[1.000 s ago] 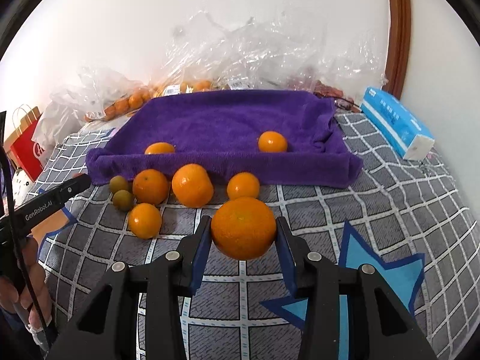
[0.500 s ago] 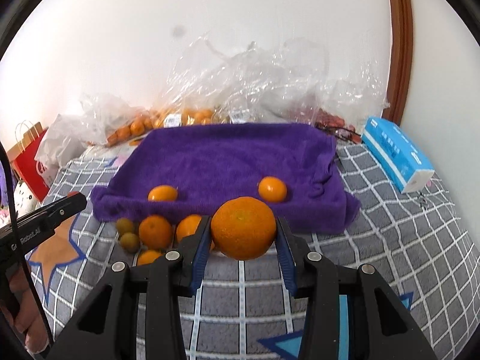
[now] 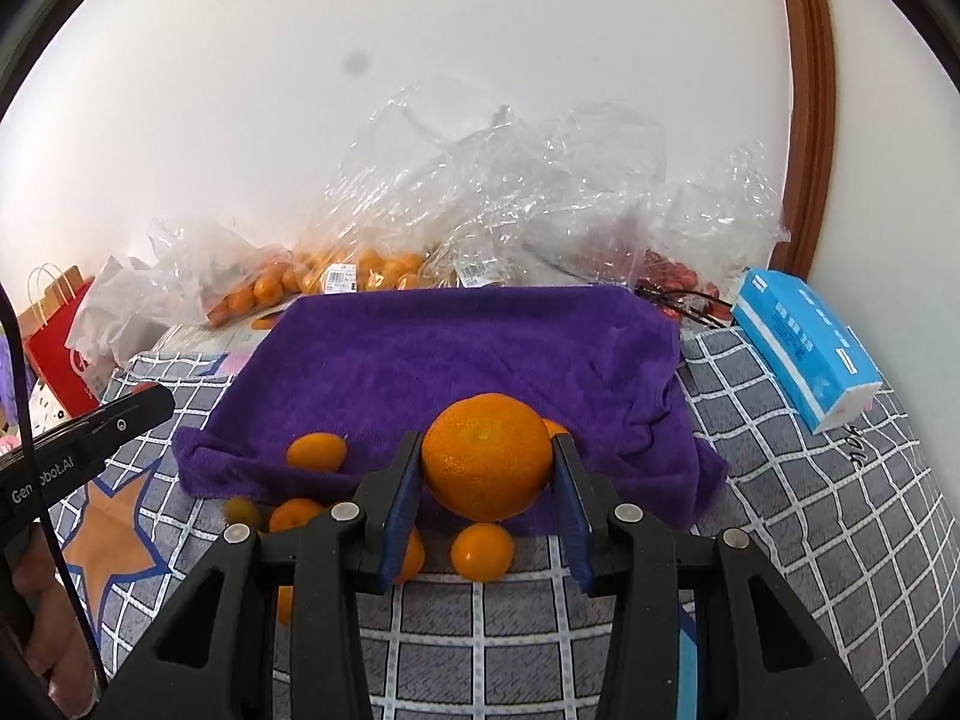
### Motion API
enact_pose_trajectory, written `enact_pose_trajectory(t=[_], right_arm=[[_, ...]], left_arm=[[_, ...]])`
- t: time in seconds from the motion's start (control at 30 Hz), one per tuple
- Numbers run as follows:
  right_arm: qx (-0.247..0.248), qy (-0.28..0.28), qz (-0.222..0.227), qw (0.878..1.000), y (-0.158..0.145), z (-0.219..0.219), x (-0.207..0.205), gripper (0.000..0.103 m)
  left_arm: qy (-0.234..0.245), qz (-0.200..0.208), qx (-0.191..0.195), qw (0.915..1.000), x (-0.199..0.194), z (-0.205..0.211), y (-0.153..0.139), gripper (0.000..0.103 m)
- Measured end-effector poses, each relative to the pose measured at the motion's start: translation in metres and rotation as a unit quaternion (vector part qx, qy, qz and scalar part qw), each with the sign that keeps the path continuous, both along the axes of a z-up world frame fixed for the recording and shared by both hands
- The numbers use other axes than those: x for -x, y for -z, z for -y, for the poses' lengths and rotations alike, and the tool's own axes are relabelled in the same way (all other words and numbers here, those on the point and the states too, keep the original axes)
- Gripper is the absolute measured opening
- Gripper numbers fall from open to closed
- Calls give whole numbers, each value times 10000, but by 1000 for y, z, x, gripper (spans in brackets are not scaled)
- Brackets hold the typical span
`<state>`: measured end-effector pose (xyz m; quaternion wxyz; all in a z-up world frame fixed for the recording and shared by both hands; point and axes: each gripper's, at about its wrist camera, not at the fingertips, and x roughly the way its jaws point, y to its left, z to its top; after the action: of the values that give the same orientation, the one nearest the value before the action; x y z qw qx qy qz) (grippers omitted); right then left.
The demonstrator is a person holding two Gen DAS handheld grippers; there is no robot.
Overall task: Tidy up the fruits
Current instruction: 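Lift the orange and tomato and carry both over the purple towel, then lower the held orange and tomato toward the towel surface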
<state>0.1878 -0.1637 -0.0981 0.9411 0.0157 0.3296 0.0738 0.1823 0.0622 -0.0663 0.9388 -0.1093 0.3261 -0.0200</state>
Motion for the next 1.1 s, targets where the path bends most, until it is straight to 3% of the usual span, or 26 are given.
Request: enact_pose_trajectory(t=[1.1], right_arm=[[5, 7, 20, 10000, 3, -8, -56, 42]], left_arm=[[-9, -177, 94, 9998, -54, 1, 12, 24]])
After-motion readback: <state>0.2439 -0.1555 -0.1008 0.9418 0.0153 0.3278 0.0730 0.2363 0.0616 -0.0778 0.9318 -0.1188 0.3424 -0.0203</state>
